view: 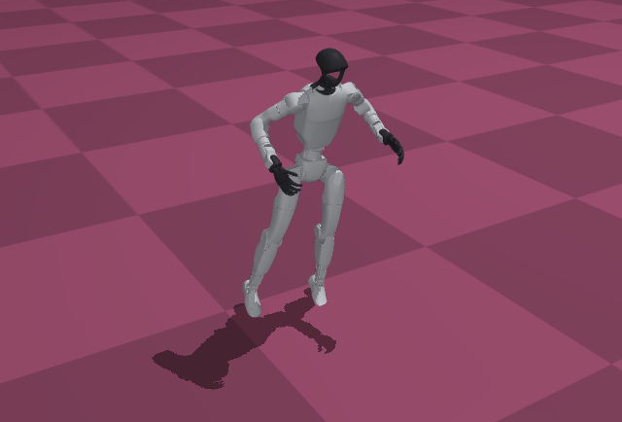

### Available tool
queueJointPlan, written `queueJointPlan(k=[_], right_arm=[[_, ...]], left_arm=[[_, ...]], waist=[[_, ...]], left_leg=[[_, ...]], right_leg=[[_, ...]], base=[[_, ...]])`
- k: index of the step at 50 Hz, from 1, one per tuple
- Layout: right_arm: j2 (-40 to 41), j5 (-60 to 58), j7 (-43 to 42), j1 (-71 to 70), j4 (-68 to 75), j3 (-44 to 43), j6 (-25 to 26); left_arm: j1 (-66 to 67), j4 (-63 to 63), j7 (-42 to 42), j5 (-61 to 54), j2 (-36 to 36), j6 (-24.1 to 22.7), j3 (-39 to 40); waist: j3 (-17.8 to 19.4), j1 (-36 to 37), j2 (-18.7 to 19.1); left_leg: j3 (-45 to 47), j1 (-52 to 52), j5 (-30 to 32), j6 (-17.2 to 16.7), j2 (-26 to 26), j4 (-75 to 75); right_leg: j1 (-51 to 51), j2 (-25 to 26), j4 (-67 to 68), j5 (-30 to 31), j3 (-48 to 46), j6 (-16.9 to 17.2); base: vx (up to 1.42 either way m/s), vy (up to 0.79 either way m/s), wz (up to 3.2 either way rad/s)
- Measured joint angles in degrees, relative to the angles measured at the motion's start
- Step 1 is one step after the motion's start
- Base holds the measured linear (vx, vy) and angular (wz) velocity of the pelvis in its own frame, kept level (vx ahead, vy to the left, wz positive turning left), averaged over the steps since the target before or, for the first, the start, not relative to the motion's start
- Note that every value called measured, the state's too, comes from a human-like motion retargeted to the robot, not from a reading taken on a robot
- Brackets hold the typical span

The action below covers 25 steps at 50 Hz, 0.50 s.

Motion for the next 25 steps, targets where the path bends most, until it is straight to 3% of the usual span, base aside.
queueJointPlan(k=[2, 3, 5, 7, 9, 11, 13, 15, 16, 18, 20, 23, 25], right_arm=[[0.6, -5.6, -0.8, 0.1, 1.7, 0.4, 1.1], [1.7, -9.2, -3.0, 1.4, 2.5, 0.5, 1.3], [4.3, -11.6, -5.1, -0.3, 3.6, 1.1, 2.0], [8.4, -13.6, -10.3, -6.7, 6.5, 3.1, 3.0], [13.1, -20.9, -19.1, -15.2, 9.8, 7.9, 3.6], [16.1, -31.2, -25.6, -22.6, 9.3, 14.5, 4.1], [16.9, -38.8, -24.5, -29.1, 4.2, 20.3, 3.1], [15.9, -39.6, -17.1, -33.6, -4.4, 22.4, 0.7], [14.7, -36.2, -13.3, -33.1, -9.6, 21.2, -0.6], [11.4, -27.6, -7.7, -28.7, -19.3, 17.5, -2.7], [7.6, -19.0, -5.4, -20.6, -25.8, 13.1, -4.0], [4.4, -12.4, -5.8, -8.7, -26.4, 8.9, -4.1], [4.9, -10.3, -5.9, -3.6, -23.0, 7.0, -2.8]], left_arm=[[1.9, 1.1, 0.2, -0.4, -1.5, 1.2, -0.5], [4.5, 1.9, 0.7, -0.9, -3.0, 2.1, -1.1], [3.3, 5.8, 2.8, -0.5, -5.8, 3.1, -3.3], [-4.3, 14.6, 8.5, 2.0, -9.9, 4.5, -6.7], [-12.7, 24.1, 15.1, 5.1, -14.4, 5.7, -8.4], [-17.0, 27.3, 18.2, 7.1, -17.6, 6.0, -7.3], [-18.5, 24.6, 17.0, 6.4, -18.9, 5.3, -4.7], [-17.7, 18.0, 13.0, 3.7, -18.2, 4.9, -1.2], [-16.2, 13.9, 11.2, 3.4, -17.3, 4.8, -0.2], [-11.9, 6.1, 8.7, 5.3, -15.3, 4.2, 0.3], [-6.6, -0.2, 7.8, 9.1, -13.7, 3.0, -0.5], [-0.6, -3.7, 7.0, 9.3, -13.2, 1.8, -1.9], [0.7, -2.6, 5.5, 6.3, -12.8, 2.5, -2.1]], waist=[[-1.1, 0.9, 0.4], [-4.2, 1.2, 0.8], [-4.1, 1.7, -1.0], [0.2, 1.7, -3.5], [4.5, 2.7, -5.0], [7.3, 4.7, -6.6], [8.2, 6.4, -9.0], [6.9, 7.1, -12.3], [5.1, 6.8, -14.2], [0.6, 5.5, -17.7], [-4.1, 3.1, -20.6], [-7.6, 0.7, -21.0], [-8.6, 0.9, -18.1]], left_leg=[[6.5, -1.4, -14.3, 5.6, 1.4, 6.0], [9.3, -4.0, -25.3, 7.3, 3.3, 13.1], [10.9, -7.6, -41.0, 10.6, 5.1, 23.6], [8.4, -13.8, -48.8, 12.4, 6.4, 38.0], [6.4, -17.6, -50.8, 9.4, 10.5, 47.8], [6.1, -15.8, -49.7, 6.5, 15.4, 48.3], [6.7, -11.4, -45.3, 6.5, 19.9, 42.7], [8.8, -6.1, -35.4, 7.7, 23.9, 32.5], [10.8, -3.6, -27.4, 8.4, 25.2, 25.8], [12.9, -0.1, -12.5, 8.5, 24.9, 13.3], [8.5, 0.2, -6.6, 6.7, 18.5, 6.5], [6.4, -1.0, -9.8, 3.5, 8.2, 7.2], [14.1, -2.0, -10.4, 2.4, 8.3, 9.2]], right_leg=[[-0.9, -6.8, 1.4, -3.3, -3.1, 0.6], [-2.0, -9.9, 2.5, -4.6, -4.3, 1.1], [-2.7, -17.0, 3.2, -5.7, -5.1, 1.2], [-3.5, -21.3, 6.7, -9.3, -1.6, 0.2], [-6.6, -21.2, 15.2, -17.5, 2.4, -1.4], [-9.8, -19.2, 24.0, -26.3, 4.5, -2.5], [-13.1, -15.3, 31.2, -32.1, 6.4, -3.1], [-15.2, -10.6, 34.6, -33.0, 6.4, -2.7], [-14.2, -8.7, 32.4, -31.6, 4.6, -2.8], [-10.0, -5.3, 24.0, -26.5, 0.4, -3.9], [-4.4, -2.9, 11.9, -16.1, -2.6, -4.5], [2.1, 1.6, -4.4, 7.4, 1.1, 0.5], [2.7, 7.4, -7.6, 13.4, 6.4, 1.2]], base=[[0.09, -1.01, -0.10], [0.07, -1.06, 0.02], [-0.01, -1.09, 0.36], [-0.13, -1.16, 0.64], [-0.14, -1.25, -0.05], [-0.04, -1.32, -0.93], [0.12, -1.36, -1.18], [0.31, -1.38, -0.88], [0.43, -1.34, -0.37], [0.48, -1.24, 0.27], [0.43, -1.08, 0.80], [0.30, -1.06, 0.67], [0.20, -1.19, 0.12]])
